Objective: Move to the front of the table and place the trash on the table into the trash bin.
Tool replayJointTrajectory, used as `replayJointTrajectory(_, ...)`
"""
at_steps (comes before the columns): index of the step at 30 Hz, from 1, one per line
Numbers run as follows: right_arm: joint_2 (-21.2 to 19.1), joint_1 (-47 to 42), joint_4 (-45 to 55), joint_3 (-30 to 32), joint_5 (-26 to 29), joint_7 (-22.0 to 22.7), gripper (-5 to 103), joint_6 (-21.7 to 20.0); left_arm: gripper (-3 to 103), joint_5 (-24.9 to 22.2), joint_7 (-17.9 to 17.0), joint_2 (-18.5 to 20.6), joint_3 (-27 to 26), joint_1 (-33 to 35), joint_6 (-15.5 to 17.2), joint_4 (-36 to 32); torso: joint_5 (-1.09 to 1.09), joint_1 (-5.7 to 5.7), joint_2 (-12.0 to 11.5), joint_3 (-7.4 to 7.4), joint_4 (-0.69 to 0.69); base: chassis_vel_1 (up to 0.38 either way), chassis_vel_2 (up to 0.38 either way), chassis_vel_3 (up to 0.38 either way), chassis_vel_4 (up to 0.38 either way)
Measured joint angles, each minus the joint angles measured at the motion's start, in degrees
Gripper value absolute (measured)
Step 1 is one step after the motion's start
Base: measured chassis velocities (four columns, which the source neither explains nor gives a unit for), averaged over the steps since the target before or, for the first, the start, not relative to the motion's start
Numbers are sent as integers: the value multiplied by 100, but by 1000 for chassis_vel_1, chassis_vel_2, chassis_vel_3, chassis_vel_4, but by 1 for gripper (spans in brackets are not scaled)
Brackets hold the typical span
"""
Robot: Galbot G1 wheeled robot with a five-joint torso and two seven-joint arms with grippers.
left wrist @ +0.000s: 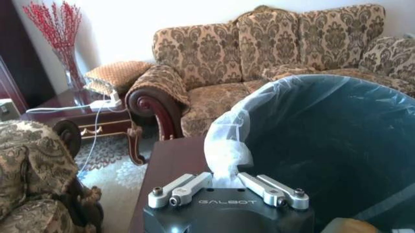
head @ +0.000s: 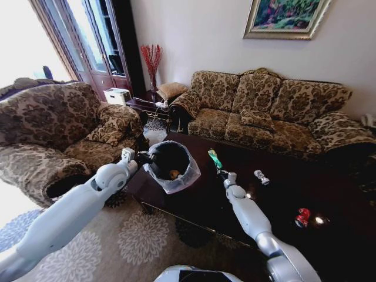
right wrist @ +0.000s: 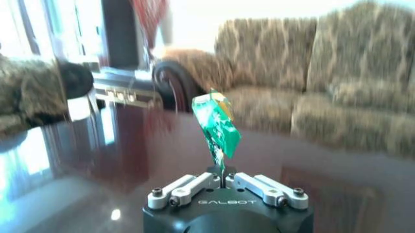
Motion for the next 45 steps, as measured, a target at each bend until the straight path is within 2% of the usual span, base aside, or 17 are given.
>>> replayJointTrajectory(4, -388, -413, 1111, 124, -2, -189, 0, 175, 1, 8, 55, -63, 87, -82, 0, 69, -1, 0, 0, 0, 0, 0, 0, 0, 0)
replayJointTrajectory(7, -1018, -837, 2612, 175, 681, -508, 0, -93, 1, 23, 233, -45, 273, -238, 28, 200, -3, 0, 0, 0, -4, 0, 0, 0, 0)
replayJointTrajectory(8, -1018, -837, 2612, 175, 681, -508, 0, -93, 1, 23, 233, -45, 273, -238, 28, 200, -3, 0, 0, 0, -4, 0, 0, 0, 0)
replayJointTrajectory(9, -1256, -948, 3173, 194, 1058, -553, 0, -307, 1, 25, 325, -50, 387, -367, 78, 263, 2, 0, 0, 0, 4, 0, 0, 0, 0)
replayJointTrajectory(11, -1863, -1148, 4201, 287, 1860, -598, 0, -732, 1, -8, 404, -212, 793, -847, 212, 494, -5, -1, 1, -1, 4, 0, 0, 0, 0)
replayJointTrajectory(12, -1863, -1148, 4201, 287, 1860, -598, 0, -732, 1, -8, 404, -212, 793, -847, 212, 494, -5, -1, 1, -1, 4, 0, 0, 0, 0)
replayJointTrajectory(14, -2476, -1212, 4992, 374, 2476, -665, 0, -1036, 1, -119, 412, -433, 1208, -1385, 299, 707, -1, -1, 0, -1, -3, 0, 0, 0, 0)
replayJointTrajectory(16, -2968, -1195, 5489, 499, 2839, -751, 0, -1243, 1, -232, 386, -595, 1599, -1843, 337, 842, -6, -1, 1, -1, -5, 0, 0, 0, 0)
replayJointTrajectory(18, -3488, -1227, 5876, 703, 3235, -803, 0, -1448, 1, -318, 395, -726, 2141, -2409, 360, 1035, 1, 1, 0, 0, -4, 0, 0, 0, 0)
replayJointTrajectory(19, -3488, -1227, 5876, 703, 3235, -803, 0, -1448, 1, -318, 395, -726, 2141, -2409, 360, 1035, 1, 1, 0, 0, -4, 0, 0, 0, 0)
replayJointTrajectory(20, -3771, -1330, 6029, 880, 3416, -851, 0, -1526, 1, -271, 416, -776, 2383, -2649, 334, 1181, 8, 1, 0, 0, -1, 0, 0, 0, 0)
replayJointTrajectory(22, -4477, -1706, 6276, 1430, 3903, -1019, 0, -1750, 1, 41, 486, -888, 2744, -3057, 159, 1590, 0, 1, 0, 0, -2, 0, 0, 0, 0)
replayJointTrajectory(23, -4477, -1706, 6276, 1430, 3903, -1019, 0, -1750, 1, 41, 486, -888, 2744, -3057, 159, 1590, 0, 1, 0, 0, -2, 0, 0, 0, 0)
replayJointTrajectory(27, -5534, -2091, 6663, 1970, 5303, -855, 0, -2007, 1, 377, 575, -989, 2880, -3346, -126, 2119, -4, 0, 1, -1, 1, 0, 0, 0, 0)
replayJointTrajectory(31, -5875, -2064, 6760, 2000, 5662, -957, 0, -2225, 1, 440, 577, -1027, 2895, -3419, -202, 2393, -2, 0, 0, 0, 4, 0, 0, 0, 0)
replayJointTrajectory(36, -6260, -2050, 6890, 1766, 5500, -1216, 0, -2288, 1, 438, 632, -1048, 2993, -3666, -248, 2586, -1, 1, 0, 0, 1, 0, 0, 0, 0)
replayJointTrajectory(45, -7139, -2172, 7056, 1650, 5473, -1147, 0, -2566, 1, 405, 726, -1092, 3215, -3928, -263, 2607, -4, 0, 0, 0, 1, 0, 0, 0, 0)
